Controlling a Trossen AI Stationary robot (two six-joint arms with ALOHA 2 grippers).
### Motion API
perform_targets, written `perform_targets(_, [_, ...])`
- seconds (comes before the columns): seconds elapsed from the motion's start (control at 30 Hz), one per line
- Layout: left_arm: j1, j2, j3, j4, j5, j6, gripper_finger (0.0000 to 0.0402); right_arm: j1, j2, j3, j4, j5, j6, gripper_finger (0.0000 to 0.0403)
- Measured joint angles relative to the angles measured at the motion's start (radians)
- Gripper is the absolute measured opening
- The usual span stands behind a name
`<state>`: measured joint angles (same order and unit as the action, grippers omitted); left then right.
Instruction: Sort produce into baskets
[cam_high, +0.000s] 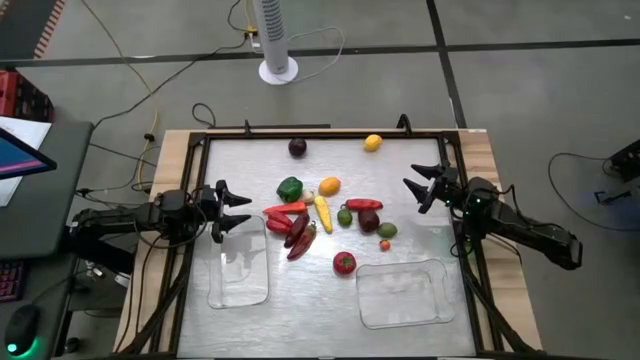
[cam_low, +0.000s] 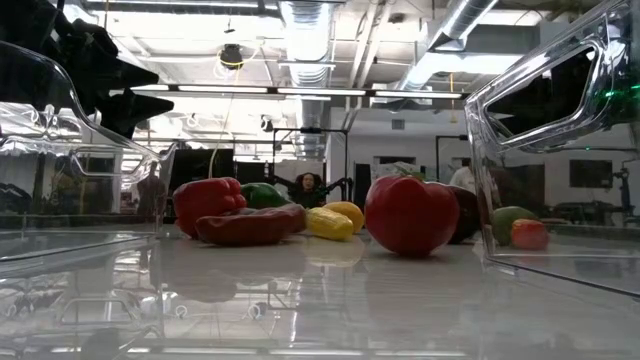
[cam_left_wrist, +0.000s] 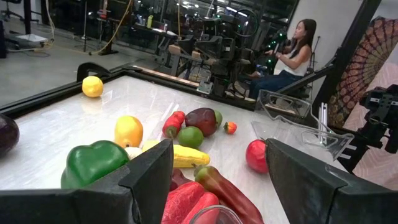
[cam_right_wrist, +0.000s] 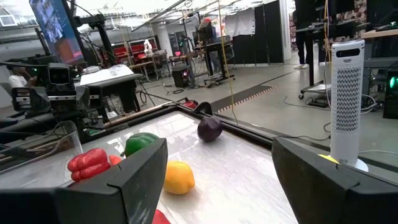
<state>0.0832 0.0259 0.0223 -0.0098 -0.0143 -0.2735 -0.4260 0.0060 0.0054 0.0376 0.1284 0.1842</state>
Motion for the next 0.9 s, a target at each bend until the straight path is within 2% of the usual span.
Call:
perform_targets(0.63, [0.0, 0.0, 0.0, 0.009, -0.004, -0.016, 0.024, 0.0, 0.0, 0.0, 0.0, 0.0, 0.0, 0.0317])
perform_targets(0.9, [0.0, 0.0, 0.0, 0.045, -0.209, -0.055, 0.024, 0.0, 0.0, 0.0, 0.0, 0.0, 0.0, 0.0317])
